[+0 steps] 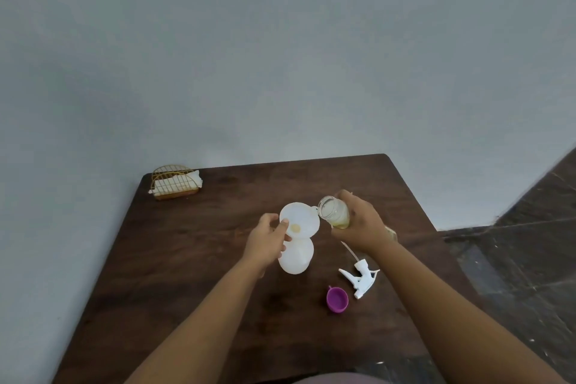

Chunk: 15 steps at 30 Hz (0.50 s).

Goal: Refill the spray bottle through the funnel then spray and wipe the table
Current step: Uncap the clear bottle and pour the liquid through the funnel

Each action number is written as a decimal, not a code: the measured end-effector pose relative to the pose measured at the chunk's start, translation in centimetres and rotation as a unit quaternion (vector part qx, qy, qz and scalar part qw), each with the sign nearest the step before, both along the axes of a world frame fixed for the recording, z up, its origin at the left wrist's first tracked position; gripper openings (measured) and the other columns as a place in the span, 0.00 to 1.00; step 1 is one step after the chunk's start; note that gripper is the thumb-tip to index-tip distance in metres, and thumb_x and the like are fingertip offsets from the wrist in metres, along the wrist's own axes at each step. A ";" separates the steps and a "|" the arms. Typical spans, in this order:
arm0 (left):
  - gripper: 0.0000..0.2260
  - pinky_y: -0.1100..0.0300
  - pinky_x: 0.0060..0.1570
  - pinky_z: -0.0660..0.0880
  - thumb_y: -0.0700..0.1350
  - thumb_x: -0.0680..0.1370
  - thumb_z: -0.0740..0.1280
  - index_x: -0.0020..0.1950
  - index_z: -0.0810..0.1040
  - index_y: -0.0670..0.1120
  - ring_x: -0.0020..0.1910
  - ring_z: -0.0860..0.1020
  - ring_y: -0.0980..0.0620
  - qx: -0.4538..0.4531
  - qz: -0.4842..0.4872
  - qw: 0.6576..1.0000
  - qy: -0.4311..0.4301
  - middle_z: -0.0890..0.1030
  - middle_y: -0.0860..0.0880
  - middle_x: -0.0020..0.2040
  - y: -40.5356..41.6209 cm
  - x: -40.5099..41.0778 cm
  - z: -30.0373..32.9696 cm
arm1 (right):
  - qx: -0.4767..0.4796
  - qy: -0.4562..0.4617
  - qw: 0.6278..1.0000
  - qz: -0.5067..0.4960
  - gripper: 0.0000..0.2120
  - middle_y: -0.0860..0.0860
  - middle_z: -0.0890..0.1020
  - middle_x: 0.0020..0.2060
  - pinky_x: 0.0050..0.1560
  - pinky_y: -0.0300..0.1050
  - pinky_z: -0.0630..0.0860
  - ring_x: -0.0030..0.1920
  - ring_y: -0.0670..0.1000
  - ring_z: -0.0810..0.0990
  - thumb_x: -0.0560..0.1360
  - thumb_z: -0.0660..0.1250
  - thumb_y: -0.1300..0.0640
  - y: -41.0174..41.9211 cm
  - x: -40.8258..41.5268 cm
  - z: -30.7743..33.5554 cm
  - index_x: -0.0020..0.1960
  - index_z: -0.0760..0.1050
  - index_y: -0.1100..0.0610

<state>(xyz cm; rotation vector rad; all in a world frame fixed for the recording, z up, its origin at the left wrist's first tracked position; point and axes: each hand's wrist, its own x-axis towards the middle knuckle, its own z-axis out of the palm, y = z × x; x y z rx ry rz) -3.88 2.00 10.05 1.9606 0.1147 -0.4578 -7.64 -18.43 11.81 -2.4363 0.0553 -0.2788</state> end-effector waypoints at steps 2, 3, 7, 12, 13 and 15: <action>0.12 0.56 0.42 0.78 0.51 0.81 0.61 0.64 0.71 0.50 0.39 0.80 0.52 0.000 0.012 1.000 -0.009 0.83 0.50 0.46 -0.1 0.0 -0.1 | -0.035 -0.010 0.999 0.025 0.16 0.45 0.76 0.35 0.34 0.41 0.68 0.35 0.48 0.75 0.60 0.72 0.60 -0.4 0.9 -0.1 0.45 0.70 0.53; 0.12 0.57 0.40 0.78 0.50 0.81 0.62 0.64 0.72 0.50 0.39 0.80 0.52 0.002 0.017 1.000 -0.012 0.83 0.50 0.47 -0.2 0.1 -0.2 | -0.047 -0.012 0.998 0.037 0.17 0.45 0.76 0.36 0.34 0.41 0.67 0.36 0.49 0.74 0.60 0.72 0.59 -0.7 1.3 -0.2 0.45 0.70 0.53; 0.11 0.58 0.40 0.78 0.47 0.81 0.62 0.64 0.72 0.50 0.40 0.80 0.52 0.001 0.044 0.999 -0.024 0.82 0.50 0.49 -0.5 -0.1 -0.3 | -0.071 -0.007 0.995 0.069 0.19 0.47 0.75 0.37 0.36 0.43 0.67 0.37 0.50 0.73 0.59 0.72 0.59 -1.4 2.9 -0.5 0.46 0.69 0.53; 0.11 0.59 0.38 0.77 0.47 0.81 0.62 0.63 0.75 0.50 0.38 0.79 0.53 -0.023 0.065 0.997 -0.032 0.83 0.49 0.46 -0.8 -0.4 -0.6 | -0.117 -0.004 0.989 0.095 0.23 0.49 0.77 0.41 0.41 0.45 0.68 0.40 0.52 0.74 0.59 0.73 0.60 -1.7 4.3 -0.6 0.52 0.70 0.55; 0.11 0.59 0.38 0.78 0.47 0.81 0.62 0.63 0.75 0.50 0.38 0.79 0.53 -0.026 0.069 0.997 -0.033 0.83 0.50 0.46 -0.8 -0.4 -0.7 | -0.125 -0.002 0.987 0.099 0.23 0.49 0.77 0.42 0.42 0.45 0.67 0.41 0.52 0.74 0.60 0.72 0.61 -1.7 4.5 -0.5 0.52 0.70 0.55; 0.10 0.59 0.39 0.78 0.47 0.81 0.62 0.62 0.75 0.51 0.38 0.79 0.53 -0.031 0.076 0.996 -0.034 0.83 0.50 0.45 -1.0 -0.5 -0.8 | -0.140 0.000 0.984 0.109 0.23 0.49 0.77 0.44 0.43 0.46 0.66 0.43 0.53 0.74 0.61 0.72 0.61 -1.7 4.9 -0.3 0.53 0.70 0.55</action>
